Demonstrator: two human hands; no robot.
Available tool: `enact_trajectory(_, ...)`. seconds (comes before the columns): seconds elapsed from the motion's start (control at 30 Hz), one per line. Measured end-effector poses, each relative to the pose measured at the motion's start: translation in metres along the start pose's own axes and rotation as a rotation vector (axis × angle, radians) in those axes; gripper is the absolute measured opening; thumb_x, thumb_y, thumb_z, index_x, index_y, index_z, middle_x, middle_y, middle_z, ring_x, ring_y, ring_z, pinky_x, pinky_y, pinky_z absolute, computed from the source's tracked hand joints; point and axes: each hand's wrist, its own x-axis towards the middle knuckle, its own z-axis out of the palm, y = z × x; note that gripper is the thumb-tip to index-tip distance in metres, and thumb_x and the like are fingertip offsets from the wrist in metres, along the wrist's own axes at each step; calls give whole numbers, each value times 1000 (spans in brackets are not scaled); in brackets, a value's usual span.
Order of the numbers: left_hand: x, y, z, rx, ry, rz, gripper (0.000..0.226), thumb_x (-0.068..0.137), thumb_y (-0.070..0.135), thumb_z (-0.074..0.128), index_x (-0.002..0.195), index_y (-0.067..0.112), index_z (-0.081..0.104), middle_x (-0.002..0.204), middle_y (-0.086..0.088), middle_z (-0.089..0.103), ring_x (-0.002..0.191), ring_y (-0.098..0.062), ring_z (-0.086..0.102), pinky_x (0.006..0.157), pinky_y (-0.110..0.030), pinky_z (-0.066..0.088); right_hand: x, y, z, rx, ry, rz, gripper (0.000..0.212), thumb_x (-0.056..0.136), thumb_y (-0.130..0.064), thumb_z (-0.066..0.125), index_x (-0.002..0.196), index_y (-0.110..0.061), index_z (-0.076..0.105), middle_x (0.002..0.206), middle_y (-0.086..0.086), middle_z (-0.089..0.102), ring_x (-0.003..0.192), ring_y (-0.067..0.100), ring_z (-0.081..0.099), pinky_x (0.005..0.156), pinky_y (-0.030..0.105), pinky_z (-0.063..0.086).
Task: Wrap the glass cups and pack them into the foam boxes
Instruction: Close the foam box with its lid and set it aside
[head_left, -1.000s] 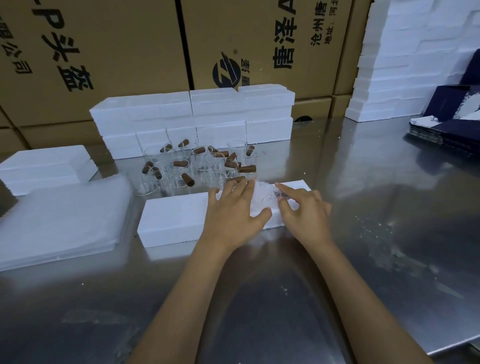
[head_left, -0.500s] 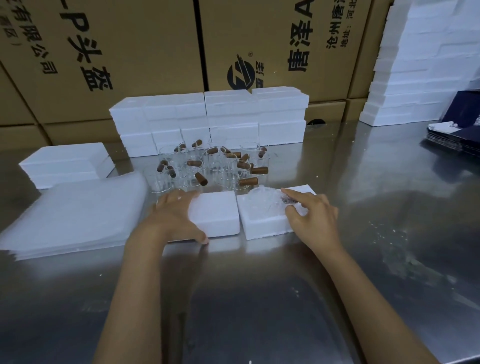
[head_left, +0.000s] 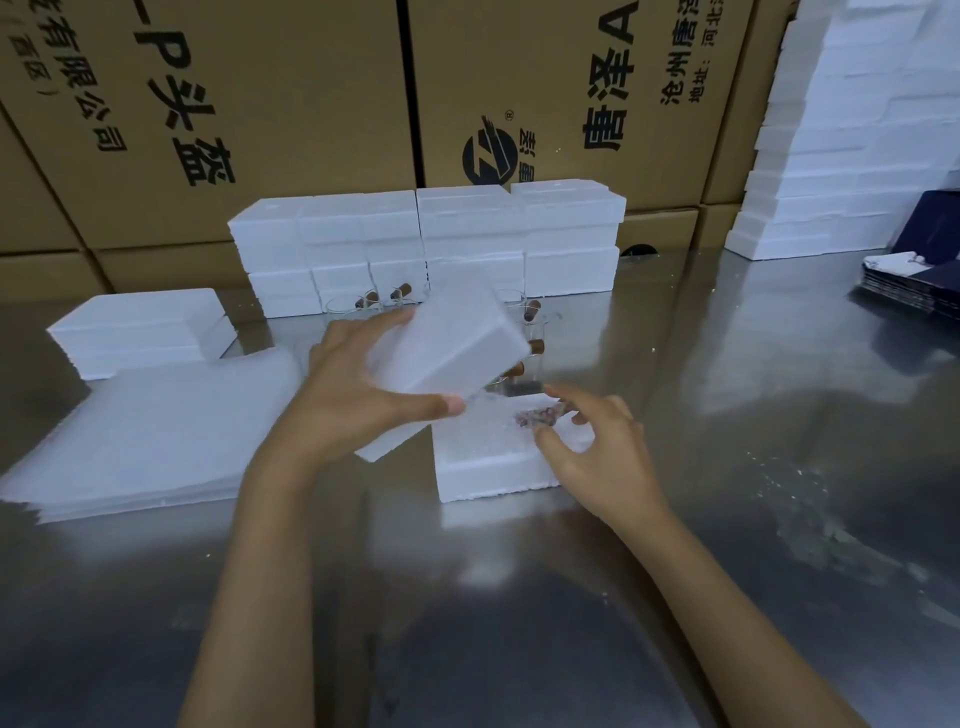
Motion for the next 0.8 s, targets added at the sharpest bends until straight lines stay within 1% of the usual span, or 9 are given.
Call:
enact_trajectory(0.1,3,13,25,67,-16,106,104,49,57,92,141,53,44,126,17,31,110,10,20,101,-22,22,6,2,-2,100,129,45,21,82,-33,58,101,-31,68,88,-26,61,99,11,55,101,47,43)
enact_trajectory(0.2,4,17,46,175,-61,202,102,51,60,91,142,51,45,126,20,30,117,6,21,108,-27,23,12,8,-8,247,267,193,26,84,-31,45,96,-29,68,97,-15,62,106,18,57,101,45,45)
enact_trajectory(0.27,6,15,57,271,-78,239,101,52,67,87,143,53,44,135,18,31,130,-2,22,114,-33,20,15,11,-11,390,317,285,29,89,-25,41,92,-26,70,93,-11,69,104,17,61,93,32,49)
enact_trajectory(0.33,8,12,64,362,-75,268,99,53,74,81,143,54,43,144,16,31,137,-2,18,113,-38,15,16,8,-15,505,338,358,28,92,-23,42,88,-25,69,83,-16,71,91,8,63,75,12,47)
enact_trajectory(0.4,10,7,69,392,-60,283,98,54,78,77,143,55,43,148,15,31,138,-2,16,113,-39,15,16,7,-18,552,295,387,26,93,-31,45,89,-26,70,86,-18,72,83,-1,64,68,9,44)
enact_trajectory(0.5,12,3,73,396,-43,274,98,53,81,75,142,56,43,150,14,31,141,-5,16,116,-42,17,15,7,-16,561,130,364,25,90,-46,51,96,-32,70,97,-21,71,91,-5,63,79,17,46)
enact_trajectory(0.53,12,3,75,408,-40,268,98,53,82,74,143,55,42,150,13,31,141,-7,16,117,-43,19,14,7,-14,554,89,339,20,92,-45,54,98,-33,69,96,-26,69,92,-9,62,80,12,46)
enact_trajectory(0.6,12,2,78,414,-34,254,99,53,83,73,143,55,43,149,13,32,140,-7,18,116,-43,24,13,8,-11,519,24,301,12,94,-39,58,103,-35,66,93,-32,67,87,-16,60,69,2,42)
enact_trajectory(0.8,16,0,84,370,-116,208,101,54,80,76,145,53,42,151,12,32,140,-8,19,117,-41,22,13,10,-10,492,28,300,21,94,-25,62,114,-31,63,98,-28,66,82,-18,59,63,1,41)
